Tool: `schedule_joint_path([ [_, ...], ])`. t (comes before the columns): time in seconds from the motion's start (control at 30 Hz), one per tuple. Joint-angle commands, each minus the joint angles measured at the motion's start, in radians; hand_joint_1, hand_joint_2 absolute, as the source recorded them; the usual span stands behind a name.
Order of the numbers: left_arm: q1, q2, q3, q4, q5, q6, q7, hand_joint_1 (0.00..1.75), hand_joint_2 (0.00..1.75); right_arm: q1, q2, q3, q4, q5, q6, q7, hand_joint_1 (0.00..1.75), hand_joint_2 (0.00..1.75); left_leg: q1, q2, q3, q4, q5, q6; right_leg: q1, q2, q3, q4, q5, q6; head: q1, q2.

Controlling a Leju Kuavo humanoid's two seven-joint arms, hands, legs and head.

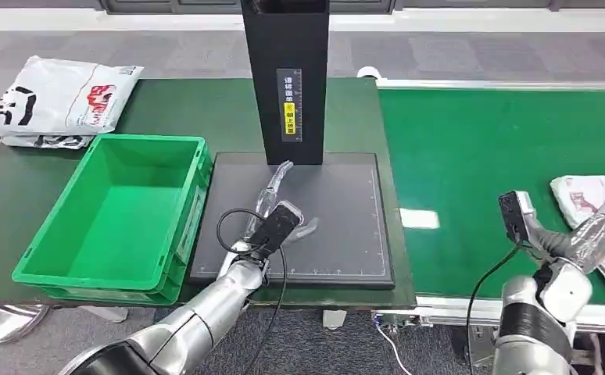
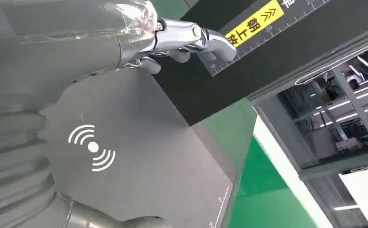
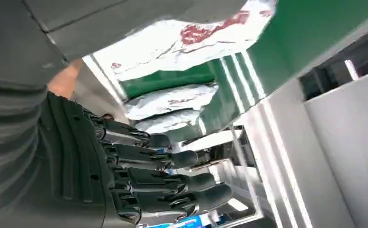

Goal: Moved the parcel from conveyor to table for the left to box.

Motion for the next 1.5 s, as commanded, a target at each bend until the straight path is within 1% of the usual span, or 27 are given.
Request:
schedule_joint_path([
  [0.03, -0.035, 0.006, 0.111, 0.032, 0.017, -0.041, -0.006, 0.0, 1.75, -0.035, -0.137, 0.086, 0.185, 0.002, 0.002, 0.211, 0.0, 1.75, 0.001, -0.001, 0.002, 0.0, -0.001, 0.0, 0.001, -0.002, 0.003, -0.002, 0.0, 0.0, 0.0, 0.0],
  [0.13, -0.035, 0.006, 0.111, 0.032, 0.017, -0.041, -0.006, 0.0, 1.75, -0.035, -0.137, 0.086, 0.185, 0.002, 0.002, 0.211, 0.0, 1.75, 0.001, 0.001, 0.003, 0.0, -0.002, 0.0, 0.001, 0.001, 0.005, -0.003, 0.0, 0.0, 0.0, 0.0],
  [0.17, -0.035, 0.006, 0.111, 0.032, 0.017, -0.041, -0.006, 0.0, 1.75, -0.035, -0.137, 0.086, 0.185, 0.002, 0.002, 0.211, 0.0, 1.75, 0.0, 0.001, 0.001, 0.0, -0.001, 0.0, 0.0, 0.0, 0.002, -0.001, 0.0, 0.0, 0.0, 0.0],
  [0.27, -0.035, 0.006, 0.111, 0.032, 0.017, -0.041, -0.006, 0.0, 1.75, -0.035, -0.137, 0.086, 0.185, 0.002, 0.002, 0.211, 0.0, 1.75, 0.0, -0.001, 0.001, 0.0, -0.001, 0.001, 0.0, -0.001, 0.002, -0.001, 0.0, 0.0, 0.0, 0.0],
  [0.4, -0.035, 0.006, 0.111, 0.032, 0.017, -0.041, -0.006, 0.0, 1.75, -0.035, -0.137, 0.086, 0.185, 0.002, 0.002, 0.211, 0.0, 1.75, 0.001, 0.0, 0.001, 0.0, -0.001, 0.001, 0.0, 0.0, 0.002, -0.001, 0.0, 0.0, 0.0, 0.0],
  [0.53, -0.035, 0.006, 0.111, 0.032, 0.017, -0.041, -0.006, 0.0, 1.75, -0.035, -0.137, 0.086, 0.185, 0.002, 0.002, 0.211, 0.0, 1.75, 0.002, 0.003, 0.006, -0.001, -0.003, 0.0, 0.002, 0.002, 0.007, -0.005, 0.0, 0.0, 0.0, 0.0],
  [0.57, -0.035, 0.006, 0.111, 0.032, 0.017, -0.041, -0.006, 0.0, 1.75, -0.035, -0.137, 0.086, 0.185, 0.002, 0.002, 0.211, 0.0, 1.75, 0.001, 0.001, 0.002, 0.0, -0.001, 0.001, 0.001, 0.0, 0.003, -0.001, 0.0, 0.001, 0.0, 0.0],
  [0.6, -0.035, 0.006, 0.111, 0.032, 0.017, -0.041, -0.006, 0.0, 1.75, -0.035, -0.137, 0.086, 0.185, 0.002, 0.002, 0.211, 0.0, 1.75, 0.001, 0.001, 0.003, 0.0, -0.002, 0.001, 0.001, 0.001, 0.005, -0.003, 0.0, 0.0, 0.0, 0.0],
  [0.63, -0.014, 0.004, 0.118, 0.018, 0.032, -0.07, 0.008, 0.0, 1.75, -0.037, -0.237, 0.212, 0.311, 0.027, 0.097, 0.337, 0.0, 1.75, 0.0, 0.0, 0.001, 0.0, -0.001, 0.001, 0.0, 0.0, 0.002, -0.001, 0.0, 0.001, 0.0, 0.0],
  [0.67, 0.035, 0.006, 0.112, -0.017, 0.026, -0.085, 0.008, 0.0, 1.75, -0.027, -0.279, 0.226, 0.561, -0.007, 0.002, 0.529, 0.0, 1.75, 0.001, 0.001, 0.003, 0.0, -0.002, 0.001, 0.001, 0.001, 0.004, -0.002, 0.0, 0.0, 0.0, 0.0],
  [0.7, 0.047, 0.005, 0.111, -0.022, 0.025, -0.083, 0.002, 0.0, 1.75, -0.002, -0.285, 0.217, 0.543, -0.022, 0.002, 0.508, 0.0, 1.75, 0.002, 0.0, 0.005, -0.001, -0.001, 0.001, 0.001, -0.001, 0.007, -0.005, 0.0, 0.0, 0.0, 0.0],
  [0.77, 0.047, 0.005, 0.111, -0.022, 0.025, -0.083, 0.002, 0.0, 1.75, -0.002, -0.285, 0.217, 0.543, -0.022, 0.002, 0.508, 0.0, 1.75, 0.003, -0.002, 0.008, -0.004, -0.001, 0.001, 0.003, -0.003, 0.011, -0.008, 0.0, 0.001, 0.0, 0.0],
  [0.8, 0.047, 0.005, 0.111, -0.022, 0.025, -0.083, 0.002, 0.0, 1.75, -0.002, -0.285, 0.217, 0.543, -0.022, 0.002, 0.508, 0.0, 1.75, 0.001, -0.003, 0.004, -0.001, -0.001, 0.001, 0.001, -0.003, 0.007, -0.004, -0.001, 0.001, 0.0, 0.0],
  [0.83, 0.08, 0.005, 0.106, -0.052, 0.025, -0.099, -0.008, 0.0, 1.75, 0.027, -0.29, 0.207, 0.539, -0.018, 0.002, 0.484, 0.0, 1.75, 0.002, -0.003, 0.005, -0.001, -0.002, 0.002, 0.001, -0.004, 0.008, -0.004, -0.001, 0.001, 0.0, 0.0],
  [0.87, 0.097, 0.003, 0.101, -0.073, 0.027, -0.111, -0.014, 0.0, 1.75, 0.01, -0.295, 0.225, 0.599, 0.012, 0.002, 0.505, 0.0, 1.75, 0.001, -0.004, 0.005, 0.0, -0.003, 0.002, 0.001, -0.005, 0.009, -0.004, -0.002, 0.003, 0.0, 0.0],
  [0.9, 0.103, 0.0, 0.101, -0.08, 0.028, -0.11, -0.015, 0.0, 1.75, 0.002, -0.293, 0.229, 0.605, 0.018, 0.002, 0.514, 0.0, 1.75, 0.0, -0.005, 0.005, -0.001, -0.003, 0.002, 0.0, -0.006, 0.009, -0.003, -0.003, 0.003, 0.0, 0.0],
  [0.97, 0.106, 0.0, 0.1, -0.084, 0.028, -0.109, -0.014, 0.0, 1.75, -0.003, -0.29, 0.231, 0.608, 0.02, 0.002, 0.519, 0.0, 1.75, 0.0, -0.004, 0.005, -0.001, -0.004, 0.002, 0.0, -0.003, 0.009, -0.004, -0.003, 0.003, 0.0, 0.0],
  [1.1, 0.104, 0.001, 0.1, -0.089, 0.028, -0.109, -0.011, 0.0, 1.75, -0.011, -0.289, 0.234, 0.612, 0.023, 0.004, 0.525, 0.0, 1.75, -0.001, -0.005, 0.002, 0.001, -0.003, 0.003, -0.001, -0.004, 0.005, -0.001, -0.003, 0.004, 0.0, 0.0],
  [1.13, 0.104, 0.001, 0.1, -0.089, 0.028, -0.109, -0.011, 0.0, 1.75, -0.011, -0.289, 0.234, 0.612, 0.023, 0.004, 0.525, 0.0, 1.75, 0.001, -0.003, 0.004, 0.0, -0.004, 0.003, 0.0, -0.003, 0.007, -0.002, -0.003, 0.003, 0.0, 0.0],
  [1.2, 0.104, 0.001, 0.1, -0.089, 0.028, -0.109, -0.011, 0.0, 1.75, -0.011, -0.289, 0.234, 0.612, 0.023, 0.004, 0.525, 0.0, 1.75, 0.0, -0.004, 0.002, 0.001, -0.004, 0.003, 0.0, -0.004, 0.005, -0.002, -0.003, 0.004, 0.0, 0.0],
  [1.23, 0.104, 0.001, 0.1, -0.089, 0.028, -0.109, -0.011, 0.0, 1.75, -0.011, -0.289, 0.234, 0.612, 0.023, 0.004, 0.525, 0.0, 1.75, 0.0, -0.004, 0.004, 0.0, -0.004, 0.003, 0.0, -0.003, 0.007, -0.003, -0.003, 0.004, 0.0, 0.0],
  [1.37, 0.104, 0.001, 0.1, -0.089, 0.028, -0.109, -0.011, 0.0, 1.75, -0.011, -0.289, 0.234, 0.612, 0.023, 0.004, 0.525, 0.0, 1.75, -0.001, -0.004, 0.002, 0.001, -0.003, 0.004, -0.001, -0.003, 0.005, -0.001, -0.003, 0.004, 0.0, 0.0],
  [1.4, 0.104, 0.001, 0.1, -0.089, 0.028, -0.109, -0.011, 0.0, 1.75, -0.011, -0.289, 0.234, 0.612, 0.023, 0.004, 0.525, 0.0, 1.75, 0.0, -0.003, 0.004, 0.0, -0.004, 0.003, 0.0, -0.003, 0.007, -0.003, -0.003, 0.004, 0.0, 0.0],
  [1.47, 0.104, 0.001, 0.1, -0.089, 0.028, -0.109, -0.011, 0.0, 1.75, -0.011, -0.289, 0.234, 0.612, 0.023, 0.004, 0.525, 0.0, 1.75, -0.001, -0.004, 0.002, 0.001, -0.003, 0.004, -0.001, -0.003, 0.005, -0.001, -0.003, 0.004, 0.0, 0.0],
  [1.5, 0.104, 0.001, 0.1, -0.089, 0.028, -0.109, -0.011, 0.0, 1.75, -0.011, -0.289, 0.234, 0.612, 0.023, 0.004, 0.525, 0.0, 1.75, 0.0, -0.003, 0.003, 0.0, -0.004, 0.003, 0.0, -0.003, 0.006, -0.002, -0.003, 0.004, 0.0, 0.0],
])
